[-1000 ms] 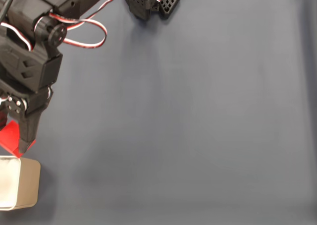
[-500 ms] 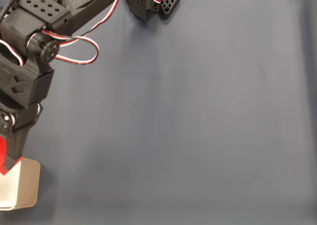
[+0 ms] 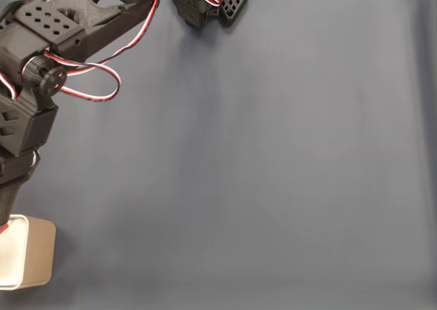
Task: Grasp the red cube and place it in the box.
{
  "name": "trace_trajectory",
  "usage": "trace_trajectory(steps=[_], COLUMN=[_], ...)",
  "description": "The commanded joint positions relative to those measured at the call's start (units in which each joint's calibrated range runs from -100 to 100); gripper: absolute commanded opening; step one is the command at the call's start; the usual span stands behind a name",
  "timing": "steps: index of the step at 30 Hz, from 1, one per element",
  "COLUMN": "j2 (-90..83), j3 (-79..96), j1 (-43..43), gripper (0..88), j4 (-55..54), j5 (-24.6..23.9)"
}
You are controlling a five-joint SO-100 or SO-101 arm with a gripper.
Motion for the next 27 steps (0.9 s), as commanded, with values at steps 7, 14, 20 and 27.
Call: trace_trajectory(steps=[7, 14, 20, 27], j2=[0.5, 1.3, 2.3, 3.4], j3=[-4.0, -4.0, -4.1, -4.7], j1=[1.0, 0.8, 0.8, 0.6], gripper=[0.0, 0.0, 0.0, 0.0], j4=[-3.0, -4.6, -5.6, -6.2], j5=[-0.3, -0.6, -0.7, -0.7])
